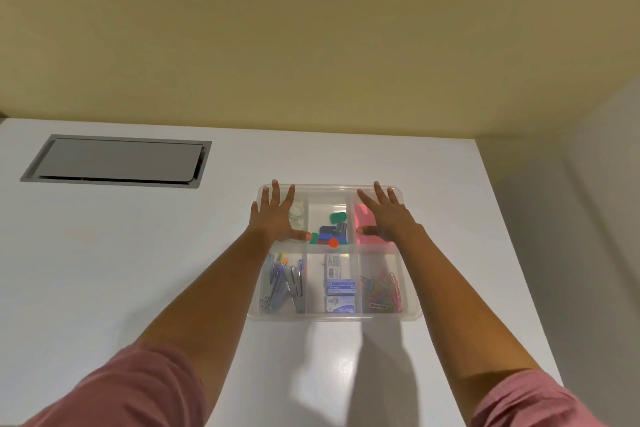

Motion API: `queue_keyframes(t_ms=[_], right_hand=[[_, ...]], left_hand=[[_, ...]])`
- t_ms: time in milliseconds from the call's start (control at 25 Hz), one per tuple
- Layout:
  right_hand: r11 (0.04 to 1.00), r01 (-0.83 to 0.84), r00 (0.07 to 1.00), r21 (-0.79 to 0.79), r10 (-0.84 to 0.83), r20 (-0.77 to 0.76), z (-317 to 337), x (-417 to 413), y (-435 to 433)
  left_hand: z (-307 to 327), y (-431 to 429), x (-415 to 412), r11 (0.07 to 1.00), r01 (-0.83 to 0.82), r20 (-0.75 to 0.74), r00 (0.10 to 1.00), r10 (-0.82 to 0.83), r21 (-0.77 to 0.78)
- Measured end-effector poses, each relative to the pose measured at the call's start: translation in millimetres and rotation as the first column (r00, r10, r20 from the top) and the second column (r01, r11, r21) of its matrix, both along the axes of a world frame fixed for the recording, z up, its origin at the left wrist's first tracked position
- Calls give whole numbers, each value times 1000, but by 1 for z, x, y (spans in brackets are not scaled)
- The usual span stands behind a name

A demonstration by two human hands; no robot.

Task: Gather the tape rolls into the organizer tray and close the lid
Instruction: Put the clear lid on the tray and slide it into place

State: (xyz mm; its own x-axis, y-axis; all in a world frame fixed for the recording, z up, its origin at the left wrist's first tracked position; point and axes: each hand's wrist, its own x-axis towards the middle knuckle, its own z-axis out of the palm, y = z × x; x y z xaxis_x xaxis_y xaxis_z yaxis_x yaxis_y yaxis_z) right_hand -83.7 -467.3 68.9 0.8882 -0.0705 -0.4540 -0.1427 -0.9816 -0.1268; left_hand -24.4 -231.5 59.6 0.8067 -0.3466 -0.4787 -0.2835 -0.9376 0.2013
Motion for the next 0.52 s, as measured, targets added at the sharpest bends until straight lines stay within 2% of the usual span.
queue_keyframes(t_ms=[280, 520], right_hand=[[999, 32, 999, 40, -32, -6, 2, 2, 0], [997, 42, 998, 62, -39, -50, 5, 4, 0]], left_hand=[[-4, -3, -6, 999, 9, 74, 997, -12, 31], [3, -8, -8, 998, -2, 73, 997, -3, 57]])
